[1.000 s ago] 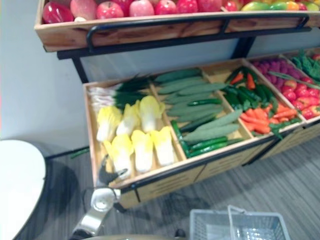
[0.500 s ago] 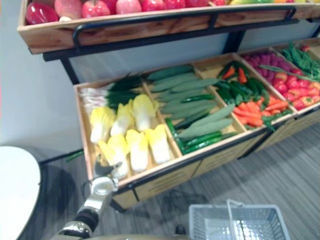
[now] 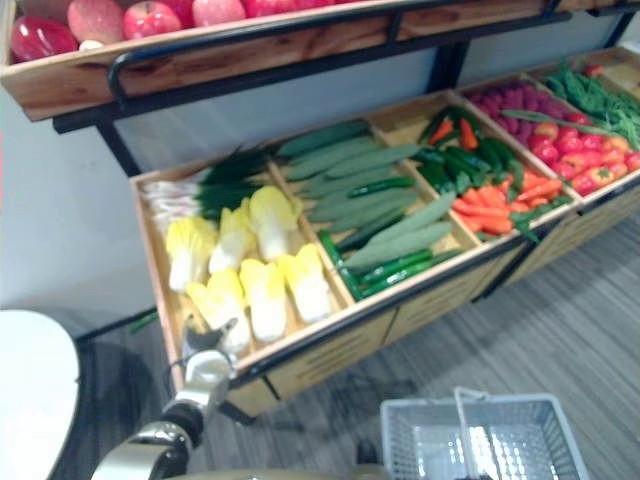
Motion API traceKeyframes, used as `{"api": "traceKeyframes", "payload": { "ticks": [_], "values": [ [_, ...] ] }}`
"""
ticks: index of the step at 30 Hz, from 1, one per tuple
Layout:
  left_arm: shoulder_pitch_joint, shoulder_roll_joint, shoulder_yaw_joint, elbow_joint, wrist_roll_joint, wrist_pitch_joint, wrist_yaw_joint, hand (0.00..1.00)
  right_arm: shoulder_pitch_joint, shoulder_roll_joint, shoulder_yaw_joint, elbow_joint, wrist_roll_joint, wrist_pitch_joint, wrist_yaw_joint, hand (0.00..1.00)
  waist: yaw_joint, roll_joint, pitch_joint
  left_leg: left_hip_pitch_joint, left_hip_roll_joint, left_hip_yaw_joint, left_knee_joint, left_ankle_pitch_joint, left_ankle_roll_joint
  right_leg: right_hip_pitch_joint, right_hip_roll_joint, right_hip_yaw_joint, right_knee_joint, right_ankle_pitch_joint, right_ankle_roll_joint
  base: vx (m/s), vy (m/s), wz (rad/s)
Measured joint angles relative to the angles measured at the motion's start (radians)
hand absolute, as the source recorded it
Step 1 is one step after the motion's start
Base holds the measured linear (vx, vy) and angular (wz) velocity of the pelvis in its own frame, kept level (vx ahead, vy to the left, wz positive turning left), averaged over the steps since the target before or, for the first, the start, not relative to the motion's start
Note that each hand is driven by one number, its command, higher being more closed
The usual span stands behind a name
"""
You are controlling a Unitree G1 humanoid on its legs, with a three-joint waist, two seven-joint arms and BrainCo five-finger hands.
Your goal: Pick vegetable in the basket
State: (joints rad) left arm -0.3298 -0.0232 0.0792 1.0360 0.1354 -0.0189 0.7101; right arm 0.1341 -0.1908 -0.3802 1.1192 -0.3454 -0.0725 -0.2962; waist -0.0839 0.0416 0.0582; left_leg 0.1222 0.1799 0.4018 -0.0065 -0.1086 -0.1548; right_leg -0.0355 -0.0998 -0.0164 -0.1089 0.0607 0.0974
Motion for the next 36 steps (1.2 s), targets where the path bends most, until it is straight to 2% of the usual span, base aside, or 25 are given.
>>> {"api": "traceKeyframes", "payload": {
  "ticks": [7, 11, 12, 16, 21, 29, 36],
  "values": [
    [-0.01, -0.006, 0.122, 0.024, 0.085, 0.023, 0.137, 0.0, -0.051, -0.027, 0.08, -0.001, 0.001, -0.03, 0.0, 1.0, -0.022, 0.034, 0.03, -0.032, 0.032, 0.07, 0.01, -0.008, -0.019, -0.078, 0.051, 0.085, 0.01, 0.01, -0.011, 0.0, -0.048, -0.37],
    [-0.012, 0.0, 0.162, 0.022, 0.111, 0.023, 0.163, 0.0, -0.063, -0.03, 0.116, -0.003, 0.002, -0.044, -0.002, 1.0, -0.021, 0.037, 0.044, -0.033, 0.048, 0.085, 0.011, -0.004, -0.029, -0.102, 0.074, 0.112, 0.019, 0.01, -0.012, 0.01, -0.06, -0.23],
    [-0.013, 0.006, 0.166, 0.022, 0.115, 0.023, 0.168, 1.0, -0.066, -0.03, 0.133, -0.003, 0.002, -0.046, -0.001, 1.0, -0.021, 0.036, 0.051, -0.035, 0.052, 0.086, 0.01, -0.007, -0.033, -0.102, 0.08, 0.115, 0.018, 0.01, -0.012, -0.04, -0.055, -0.13],
    [-0.012, 0.015, 0.202, 0.013, 0.124, 0.022, 0.186, 1.0, -0.07, -0.035, 0.202, -0.004, 0.002, -0.068, -0.001, 1.0, -0.017, 0.036, 0.053, -0.053, 0.061, 0.085, 0.012, -0.019, -0.034, -0.118, 0.095, 0.134, 0.005, 0.014, -0.008, -0.02, -0.05, -0.14],
    [0.001, 0.061, 0.242, 0.008, 0.122, 0.021, 0.186, 1.0, -0.069, -0.036, 0.254, -0.004, 0.001, -0.072, 0.001, 1.0, -0.012, 0.038, 0.055, -0.054, 0.073, 0.079, 0.013, -0.02, -0.032, -0.119, 0.113, 0.135, 0.004, 0.019, -0.013, 0.01, -0.05, -0.05],
    [-0.021, 0.048, 0.237, 0.008, 0.109, -0.015, 0.186, 1.0, -0.062, -0.037, 0.269, 0.008, 0.0, -0.073, 0.0, 1.0, 0.003, 0.039, 0.057, -0.067, 0.069, 0.027, 0.01, -0.01, -0.012, -0.108, 0.106, 0.096, 0.004, 0.017, -0.016, 0.03, -0.017, 0.12],
    [-0.041, 0.034, 0.169, 0.008, 0.103, -0.025, 0.177, 1.0, -0.063, -0.037, 0.267, 0.031, 0.0, -0.073, 0.002, 1.0, 0.002, 0.03, 0.07, -0.062, 0.051, -0.032, 0.01, -0.004, -0.01, -0.068, 0.08, 0.042, 0.004, 0.008, -0.029, 0.02, 0.009, 0.25]
  ]
}}
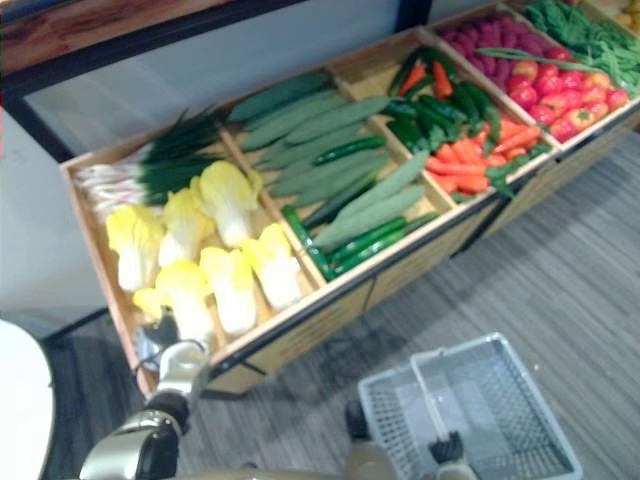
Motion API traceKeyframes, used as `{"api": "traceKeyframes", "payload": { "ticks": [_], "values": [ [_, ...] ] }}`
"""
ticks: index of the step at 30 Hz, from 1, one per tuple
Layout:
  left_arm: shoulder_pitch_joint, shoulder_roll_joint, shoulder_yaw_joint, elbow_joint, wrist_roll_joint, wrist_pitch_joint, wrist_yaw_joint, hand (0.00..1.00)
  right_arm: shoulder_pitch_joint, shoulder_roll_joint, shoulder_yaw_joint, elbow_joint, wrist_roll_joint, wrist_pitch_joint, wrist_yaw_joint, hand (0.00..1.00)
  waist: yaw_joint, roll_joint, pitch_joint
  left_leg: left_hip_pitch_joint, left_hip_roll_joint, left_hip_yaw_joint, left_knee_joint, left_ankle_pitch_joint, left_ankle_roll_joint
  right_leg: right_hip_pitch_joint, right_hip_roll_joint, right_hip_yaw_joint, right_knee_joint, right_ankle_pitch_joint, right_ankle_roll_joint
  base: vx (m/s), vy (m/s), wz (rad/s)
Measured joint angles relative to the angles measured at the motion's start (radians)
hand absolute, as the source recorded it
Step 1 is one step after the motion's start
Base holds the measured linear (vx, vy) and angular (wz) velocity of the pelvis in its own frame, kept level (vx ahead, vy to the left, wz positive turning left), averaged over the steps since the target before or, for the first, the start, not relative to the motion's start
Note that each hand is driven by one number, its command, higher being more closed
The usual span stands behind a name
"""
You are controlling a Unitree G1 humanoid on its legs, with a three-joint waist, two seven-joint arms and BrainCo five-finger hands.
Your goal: Pick vegetable in the basket
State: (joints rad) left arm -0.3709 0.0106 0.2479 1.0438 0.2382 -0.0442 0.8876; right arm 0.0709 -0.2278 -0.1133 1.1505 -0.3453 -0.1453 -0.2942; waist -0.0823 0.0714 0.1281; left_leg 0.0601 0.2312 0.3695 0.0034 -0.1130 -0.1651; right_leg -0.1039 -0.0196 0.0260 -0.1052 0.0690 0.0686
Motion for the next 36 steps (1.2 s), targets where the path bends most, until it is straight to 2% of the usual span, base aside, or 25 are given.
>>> {"api": "traceKeyframes", "payload": {
  "ticks": [12, 18, 25, 27, 30, 36],
  "values": [
    [-0.004, 0.004, -0.095, -0.001, -0.003, -0.014, -0.03, 1.0, 0.0, 0.006, -0.04, 0.007, -0.002, 0.004, 0.012, 1.0, 0.002, -0.009, 0.006, 0.015, -0.008, -0.031, -0.003, 0.001, -0.002, 0.033, -0.014, -0.032, 0.0, -0.005, -0.008, 0.0, 0.0, 0.09],
    [0.001, 0.02, -0.146, -0.072, -0.038, -0.015, -0.074, 1.0, 0.004, 0.02, -0.078, 0.008, -0.001, 0.009, 0.012, 1.0, 0.001, -0.029, 0.019, 0.013, -0.011, -0.068, -0.005, 0.004, 0.001, 0.051, -0.023, -0.07, 0.0, -0.006, -0.008, 0.0, -0.009, 0.17],
    [0.039, 0.028, -0.207, -0.243, -0.038, 0.023, -0.151, 1.0, 0.002, 0.032, -0.117, 0.005, -0.002, 0.011, 0.013, 1.0, 0.003, -0.039, 0.024, 0.004, -0.03, -0.113, -0.035, 0.027, 0.006, 0.055, -0.042, -0.113, 0.0, -0.007, -0.01, 0.02, 0.007, 0.21],
    [0.048, 0.028, -0.217, -0.305, -0.033, 0.038, -0.164, 1.0, 0.0, 0.034, -0.12, 0.003, -0.002, 0.011, 0.013, 1.0, 0.002, -0.053, 0.032, -0.004, -0.035, -0.128, -0.034, 0.029, 0.009, 0.054, -0.048, -0.127, 0.0, -0.007, -0.01, 0.02, 0.019, 0.18],
    [0.068, 0.032, -0.243, -0.394, 0.001, 0.056, -0.187, 1.0, -0.008, 0.049, -0.156, 0.003, -0.004, 0.012, 0.013, 1.0, 0.005, -0.063, 0.032, -0.008, -0.038, -0.137, -0.034, 0.029, 0.01, 0.055, -0.052, -0.138, 0.001, -0.007, -0.01, 0.03, 0.01, 0.1],
    [0.076, 0.032, -0.282, -0.531, 0.138, 0.076, -0.198, 1.0, -0.009, 0.049, -0.162, 0.001, -0.008, 0.012, 0.014, 1.0, 0.008, -0.062, 0.029, -0.031, -0.044, -0.165, -0.017, 0.034, 0.016, 0.056, -0.062, -0.16, 0.001, -0.007, -0.01, 0.0, 0.002, 0.12]
  ]
}}
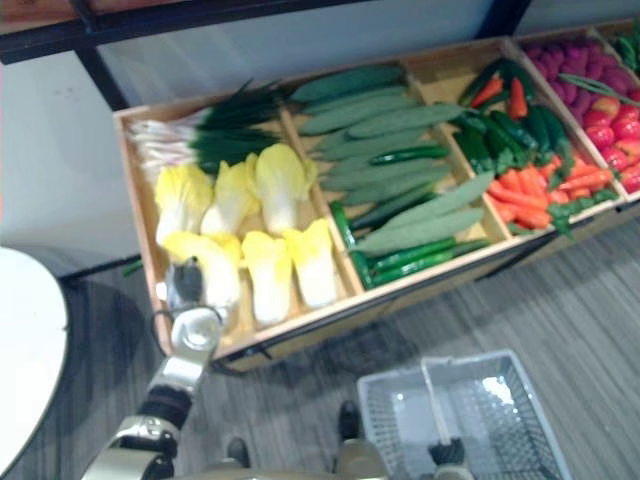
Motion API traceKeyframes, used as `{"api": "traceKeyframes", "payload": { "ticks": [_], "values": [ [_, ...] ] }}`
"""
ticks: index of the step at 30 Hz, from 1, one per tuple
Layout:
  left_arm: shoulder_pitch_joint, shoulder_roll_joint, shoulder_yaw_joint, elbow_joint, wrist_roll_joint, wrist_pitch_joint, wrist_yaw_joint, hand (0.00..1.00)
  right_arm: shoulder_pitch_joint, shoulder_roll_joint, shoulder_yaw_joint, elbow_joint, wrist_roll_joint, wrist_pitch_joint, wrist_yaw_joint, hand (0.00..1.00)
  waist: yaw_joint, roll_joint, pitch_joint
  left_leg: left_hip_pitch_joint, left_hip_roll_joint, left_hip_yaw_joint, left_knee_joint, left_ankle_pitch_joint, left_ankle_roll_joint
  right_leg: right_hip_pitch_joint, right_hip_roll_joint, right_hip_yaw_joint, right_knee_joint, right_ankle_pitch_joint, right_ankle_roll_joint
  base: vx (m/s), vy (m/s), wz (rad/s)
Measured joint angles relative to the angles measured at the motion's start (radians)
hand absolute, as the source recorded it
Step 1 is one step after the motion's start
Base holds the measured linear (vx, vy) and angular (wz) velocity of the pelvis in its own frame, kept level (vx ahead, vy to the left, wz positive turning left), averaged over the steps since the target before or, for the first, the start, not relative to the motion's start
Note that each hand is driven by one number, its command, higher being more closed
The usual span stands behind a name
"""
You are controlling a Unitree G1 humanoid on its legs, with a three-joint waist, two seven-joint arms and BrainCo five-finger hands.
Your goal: Pick vegetable in the basket
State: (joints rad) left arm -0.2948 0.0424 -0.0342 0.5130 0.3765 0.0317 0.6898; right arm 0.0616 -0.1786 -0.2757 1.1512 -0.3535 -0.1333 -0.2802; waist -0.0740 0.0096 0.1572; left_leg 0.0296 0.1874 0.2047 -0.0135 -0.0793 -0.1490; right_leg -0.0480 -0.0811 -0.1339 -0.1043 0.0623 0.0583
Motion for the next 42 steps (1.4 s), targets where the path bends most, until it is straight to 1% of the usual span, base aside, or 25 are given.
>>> {"api": "traceKeyframes", "payload": {
  "ticks": [4, 6, 7, 11, 13, 17, 19, 21, 24, 25, 27, 30, 32, 35, 42],
  "values": [
    [0.008, -0.001, -0.004, -0.06, 0.078, 0.015, -0.001, 1.0, 0.002, 0.0, -0.002, 0.001, 0.0, 0.0, 0.001, 1.0, -0.001, -0.001, -0.012, -0.009, 0.0, -0.014, 0.001, 0.01, 0.003, -0.001, -0.001, -0.016, 0.005, 0.0, 0.0, -0.05, -0.016, 0.11],
    [0.011, -0.001, -0.007, -0.079, 0.081, 0.017, -0.001, 1.0, 0.008, 0.001, -0.002, 0.001, -0.001, 0.0, 0.002, 1.0, 0.0, -0.001, -0.027, -0.011, 0.001, -0.021, 0.001, 0.012, 0.003, 0.0, -0.001, -0.019, 0.006, 0.001, 0.0, -0.05, -0.015, 0.06],
    [0.013, -0.001, -0.007, -0.09, 0.108, 0.021, 0.0, 1.0, 0.012, 0.001, -0.002, 0.001, -0.001, 0.0, 0.002, 1.0, 0.002, -0.001, -0.037, -0.011, 0.001, -0.021, 0.0, 0.013, 0.003, -0.001, -0.001, -0.019, 0.006, 0.002, 0.001, -0.05, -0.012, 0.01],
    [0.016, -0.005, -0.008, -0.127, 0.146, 0.021, -0.001, 1.0, 0.025, 0.004, -0.003, 0.0, -0.001, 0.0, 0.004, 1.0, 0.009, -0.004, -0.059, -0.011, 0.001, -0.023, -0.004, 0.02, 0.003, -0.001, -0.001, -0.019, 0.005, 0.003, 0.003, -0.04, -0.013, 0.01],
    [0.016, -0.007, -0.008, -0.14, 0.155, 0.021, -0.002, 1.0, 0.033, 0.013, -0.021, -0.001, -0.003, 0.0, 0.006, 1.0, 0.019, -0.006, -0.069, -0.01, 0.001, -0.022, -0.017, 0.029, 0.003, -0.001, 0.0, -0.019, 0.002, 0.005, 0.005, 0.0, 0.0, 0.0],
    [0.022, -0.019, -0.007, -0.152, 0.158, 0.021, -0.008, 1.0, 0.048, 0.035, -0.044, -0.005, -0.003, 0.0, 0.006, 1.0, 0.023, -0.021, -0.081, -0.009, 0.002, -0.023, -0.023, 0.032, 0.003, -0.001, 0.001, -0.021, 0.001, 0.005, 0.006, 0.0, 0.0, 0.0],
    [0.026, -0.019, -0.008, -0.153, 0.189, 0.022, -0.009, 1.0, 0.052, 0.047, -0.047, -0.006, -0.003, 0.0, 0.006, 1.0, 0.023, -0.031, -0.088, -0.008, 0.001, -0.022, -0.029, 0.033, 0.003, -0.002, 0.001, -0.021, 0.0, 0.005, 0.006, 0.0, 0.0, 0.0],
    [0.026, -0.019, -0.008, -0.161, 0.195, 0.022, -0.01, 1.0, 0.052, 0.053, -0.06, -0.006, -0.004, 0.0, 0.006, 1.0, 0.023, -0.038, -0.092, -0.003, -0.001, -0.021, -0.035, 0.033, 0.003, -0.002, 0.0, -0.021, -0.001, 0.005, 0.006, 0.02, 0.004, 0.0],
    [0.026, -0.018, -0.006, -0.18, 0.198, 0.023, -0.009, 1.0, 0.052, 0.059, -0.072, -0.006, -0.016, 0.0, 0.006, 1.0, 0.023, -0.043, -0.095, 0.002, -0.001, -0.019, -0.038, 0.033, 0.003, -0.001, 0.0, -0.021, -0.001, 0.006, 0.006, 0.05, 0.006, -0.01],
    [0.026, -0.018, -0.006, -0.184, 0.207, 0.023, -0.009, 0.0, 0.05, 0.059, -0.072, -0.006, -0.026, 0.0, 0.005, 1.0, 0.023, -0.043, -0.095, 0.004, -0.002, -0.017, -0.04, 0.033, 0.003, -0.001, 0.0, -0.02, -0.001, 0.006, 0.007, 0.02, 0.003, -0.04],
    [0.026, -0.018, -0.006, -0.184, 0.232, 0.023, -0.009, 0.0, 0.048, 0.059, -0.072, -0.009, -0.039, 0.0, 0.005, 1.0, 0.023, -0.043, -0.095, 0.007, -0.002, -0.015, -0.042, 0.033, 0.003, -0.001, 0.0, -0.019, -0.001, 0.006, 0.007, 0.01, 0.001, -0.02],
    [0.028, -0.02, -0.007, -0.184, 0.235, 0.025, -0.009, 0.0, 0.045, 0.059, -0.072, -0.011, -0.039, -0.001, 0.005, 1.0, 0.023, -0.043, -0.095, 0.007, -0.003, -0.015, -0.042, 0.033, 0.003, -0.001, -0.001, -0.019, -0.001, 0.006, 0.008, 0.0, 0.0, 0.0],
    [0.033, -0.02, -0.008, -0.184, 0.235, 0.035, -0.012, 0.0, 0.045, 0.059, -0.072, -0.011, -0.039, -0.001, 0.005, 1.0, 0.023, -0.043, -0.095, 0.008, -0.003, -0.015, -0.041, 0.033, 0.003, -0.001, -0.001, -0.019, -0.001, 0.007, 0.009, 0.0, 0.0, 0.0],
    [0.055, -0.02, -0.012, -0.184, 0.236, 0.039, -0.029, 0.0, 0.046, 0.059, -0.072, -0.011, -0.039, -0.001, 0.005, 1.0, 0.023, -0.042, -0.095, 0.008, -0.004, -0.016, -0.04, 0.033, 0.004, 0.0, -0.002, -0.018, -0.001, 0.008, 0.01, 0.0, 0.0, 0.0],
    [0.147, -0.019, -0.083, -0.183, 0.236, 0.034, -0.074, 0.0, 0.046, 0.059, -0.07, -0.013, -0.038, -0.001, 0.005, 1.0, 0.023, -0.042, -0.095, 0.007, -0.008, -0.02, -0.04, 0.033, 0.004, 0.0, -0.006, -0.019, -0.002, 0.008, 0.01, 0.0, 0.0, 0.0]
  ]
}}
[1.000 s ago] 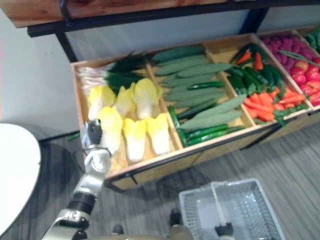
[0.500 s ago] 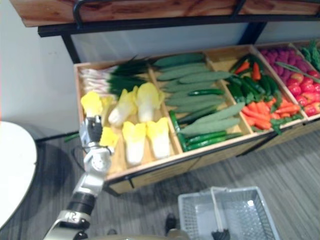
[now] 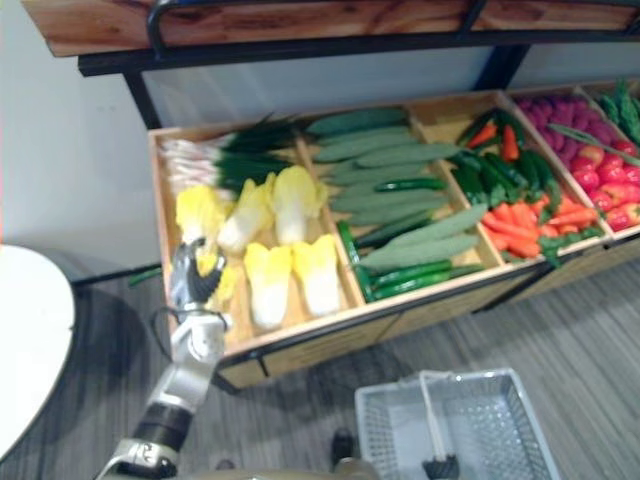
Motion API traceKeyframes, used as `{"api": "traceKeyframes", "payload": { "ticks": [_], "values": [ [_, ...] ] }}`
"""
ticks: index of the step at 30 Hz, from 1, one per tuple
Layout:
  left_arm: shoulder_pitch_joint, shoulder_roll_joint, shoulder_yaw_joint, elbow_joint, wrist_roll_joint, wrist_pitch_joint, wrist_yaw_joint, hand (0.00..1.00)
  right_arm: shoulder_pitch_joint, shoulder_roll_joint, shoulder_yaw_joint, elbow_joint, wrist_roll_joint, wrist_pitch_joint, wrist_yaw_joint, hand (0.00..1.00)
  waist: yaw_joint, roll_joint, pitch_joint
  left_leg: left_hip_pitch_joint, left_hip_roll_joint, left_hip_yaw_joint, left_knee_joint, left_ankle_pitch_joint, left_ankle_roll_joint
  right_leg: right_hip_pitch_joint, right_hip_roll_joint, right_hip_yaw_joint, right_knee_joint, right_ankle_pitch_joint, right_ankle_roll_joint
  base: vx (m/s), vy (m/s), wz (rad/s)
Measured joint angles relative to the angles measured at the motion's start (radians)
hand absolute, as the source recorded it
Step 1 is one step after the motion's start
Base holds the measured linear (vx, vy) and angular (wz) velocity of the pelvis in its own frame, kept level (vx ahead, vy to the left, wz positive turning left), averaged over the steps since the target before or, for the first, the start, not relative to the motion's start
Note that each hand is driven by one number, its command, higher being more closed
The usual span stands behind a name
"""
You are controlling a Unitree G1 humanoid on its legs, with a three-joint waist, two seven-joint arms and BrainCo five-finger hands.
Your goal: Pick vegetable in the basket
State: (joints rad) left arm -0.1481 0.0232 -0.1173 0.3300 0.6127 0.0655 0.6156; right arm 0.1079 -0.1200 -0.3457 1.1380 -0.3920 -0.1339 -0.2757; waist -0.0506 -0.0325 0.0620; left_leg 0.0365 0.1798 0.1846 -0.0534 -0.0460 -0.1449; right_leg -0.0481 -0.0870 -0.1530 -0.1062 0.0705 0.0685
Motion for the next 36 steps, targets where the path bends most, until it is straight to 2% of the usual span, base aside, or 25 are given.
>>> {"api": "traceKeyframes", "payload": {
  "ticks": [5, 13, 18, 28, 32, 36],
  "values": [
    [0.038, 0.008, -0.041, 0.041, 0.0, -0.034, -0.029, 0.0, -0.001, 0.0, 0.002, 0.0, 0.0, 0.0, -0.001, 1.0, 0.001, 0.001, -0.001, 0.0, -0.002, -0.001, -0.001, 0.0, 0.0, 0.0, -0.002, -0.001, 0.0, 0.0, 0.0, 0.0, 0.0, 0.0],
    [0.094, 0.02, -0.044, 0.049, -0.001, -0.064, -0.051, 0.0, 0.002, -0.003, 0.036, 0.0, 0.0, 0.0, -0.006, 1.0, 0.0, 0.013, -0.009, 0.0, -0.003, -0.003, 0.0, 0.0, 0.0, 0.001, -0.003, -0.002, -0.001, 0.0, 0.0, 0.0, 0.0, 0.0],
    [0.116, 0.02, -0.042, 0.046, -0.001, -0.067, -0.053, 0.0, 0.002, -0.002, 0.047, 0.004, 0.0, 0.0, -0.006, 1.0, 0.001, 0.019, -0.016, 0.001, -0.005, -0.005, 0.002, 0.0, 0.0, 0.004, -0.005, -0.004, -0.001, 0.0, 0.0, 0.0, 0.0, 0.01],
    [0.19, 0.019, -0.043, -0.097, 0.002, -0.087, -0.053, 0.0, 0.011, -0.001, 0.049, 0.009, 0.0, 0.0, -0.006, 1.0, 0.003, 0.019, -0.018, 0.003, -0.009, -0.032, 0.005, 0.005, 0.006, 0.027, -0.013, -0.032, -0.001, 0.0, 0.001, 0.0, -0.002, 0.09],
    [0.196, 0.019, -0.044, -0.113, 0.002, -0.101, -0.064, 0.0, 0.015, -0.001, 0.051, 0.011, 0.0, 0.0, -0.005, 1.0, 0.025, 0.017, -0.026, 0.003, -0.01, -0.037, 0.004, 0.008, 0.007, 0.031, -0.015, -0.039, -0.001, 0.0, 0.001, -0.02, -0.005, 0.06],
    [0.224, 0.019, -0.043, -0.12, 0.002, -0.102, -0.076, 0.0, 0.02, 0.0, 0.058, 0.016, 0.0, 0.0, -0.004, 1.0, 0.025, 0.016, -0.04, -0.003, -0.013, -0.06, -0.003, 0.016, 0.008, 0.035, -0.018, -0.061, -0.001, -0.001, 0.001, 0.0, -0.008, 0.13]
  ]
}}
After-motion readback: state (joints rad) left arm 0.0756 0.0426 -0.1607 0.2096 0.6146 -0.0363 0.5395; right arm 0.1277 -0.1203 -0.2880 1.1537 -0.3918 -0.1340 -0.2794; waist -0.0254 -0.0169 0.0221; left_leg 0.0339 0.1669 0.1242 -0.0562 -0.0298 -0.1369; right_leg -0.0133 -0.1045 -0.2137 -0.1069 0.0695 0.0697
